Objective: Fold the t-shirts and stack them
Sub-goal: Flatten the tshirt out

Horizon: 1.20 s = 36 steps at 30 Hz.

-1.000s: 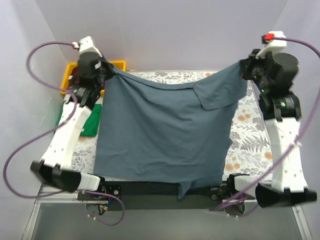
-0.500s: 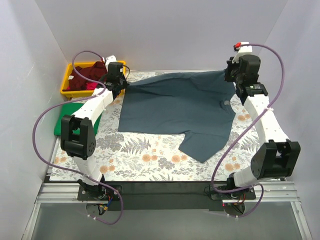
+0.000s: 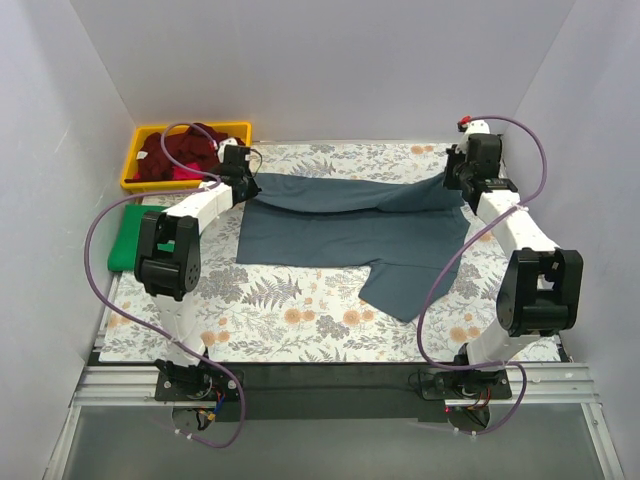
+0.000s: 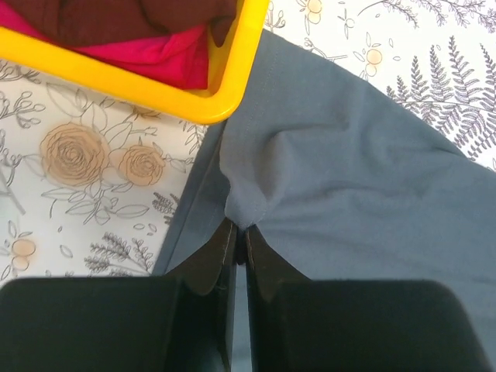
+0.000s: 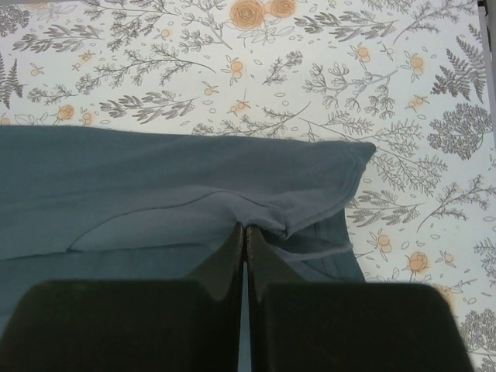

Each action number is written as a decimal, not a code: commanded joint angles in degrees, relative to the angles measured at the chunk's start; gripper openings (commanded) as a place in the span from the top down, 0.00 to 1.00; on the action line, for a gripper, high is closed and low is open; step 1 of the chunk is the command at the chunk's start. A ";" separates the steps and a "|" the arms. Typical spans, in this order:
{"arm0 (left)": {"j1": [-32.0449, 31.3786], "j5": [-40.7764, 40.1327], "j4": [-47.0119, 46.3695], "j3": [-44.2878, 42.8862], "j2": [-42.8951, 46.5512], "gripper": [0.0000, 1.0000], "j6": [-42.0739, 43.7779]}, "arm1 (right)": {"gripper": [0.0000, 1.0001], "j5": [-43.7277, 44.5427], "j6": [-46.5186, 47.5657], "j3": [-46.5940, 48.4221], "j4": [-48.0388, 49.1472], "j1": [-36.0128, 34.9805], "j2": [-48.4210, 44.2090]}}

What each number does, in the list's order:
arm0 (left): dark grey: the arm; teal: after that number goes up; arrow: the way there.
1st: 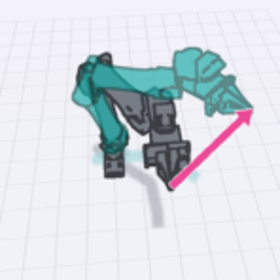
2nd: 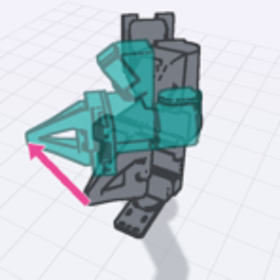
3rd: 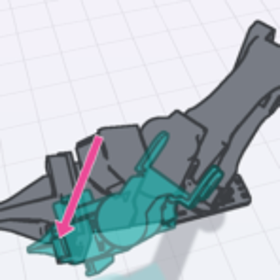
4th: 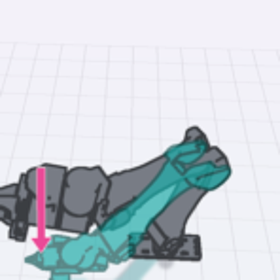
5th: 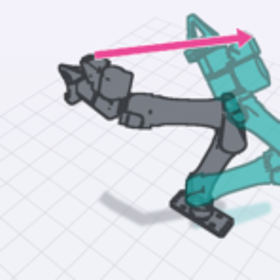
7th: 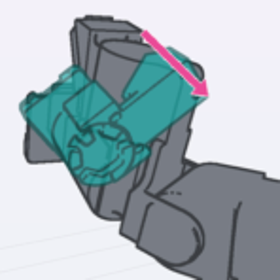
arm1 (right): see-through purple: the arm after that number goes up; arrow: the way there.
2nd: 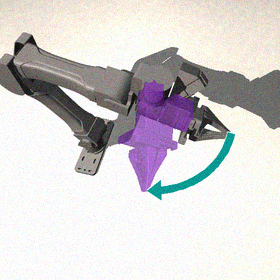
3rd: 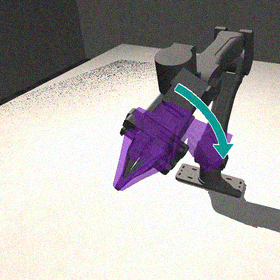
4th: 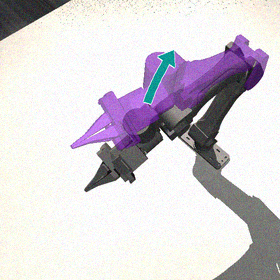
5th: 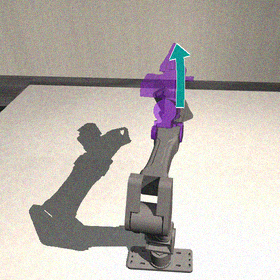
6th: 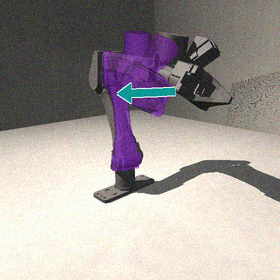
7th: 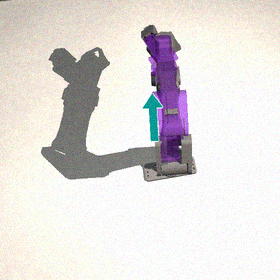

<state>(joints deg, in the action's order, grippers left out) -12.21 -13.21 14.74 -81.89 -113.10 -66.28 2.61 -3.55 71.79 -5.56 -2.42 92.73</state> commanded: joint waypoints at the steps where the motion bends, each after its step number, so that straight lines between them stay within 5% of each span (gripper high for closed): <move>1: 0.43 -2.07 3.35 1.10 7.88 1.00 -1.91 | 0.99 0.38 -2.33 0.72 -0.84 0.83 -5.44; 10: 0.34 -7.70 11.00 10.96 45.92 1.00 -1.40 | 0.99 -0.15 -0.67 3.88 -15.69 1.01 -31.89; 17: 0.34 -6.48 19.26 2.02 67.99 1.00 4.14 | 0.99 -4.28 3.38 15.30 -25.63 1.01 -49.29; 22: 0.34 -3.76 25.24 -11.06 68.81 1.00 4.14 | 0.99 -3.58 3.38 26.10 -29.23 0.92 -51.60; 29: 0.34 -2.52 27.97 -18.39 63.99 1.00 5.72 | 0.99 -3.49 3.99 32.53 -29.68 1.01 -47.66; 36: 0.34 -1.02 22.27 -6.05 54.58 1.00 4.41 | 0.99 -5.78 2.60 27.11 -27.40 0.92 -37.10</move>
<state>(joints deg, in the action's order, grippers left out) -12.16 -14.83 37.36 -95.42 -52.47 -62.19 -3.66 -0.84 103.57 -34.09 -1.83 49.25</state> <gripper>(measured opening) 0.037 0.020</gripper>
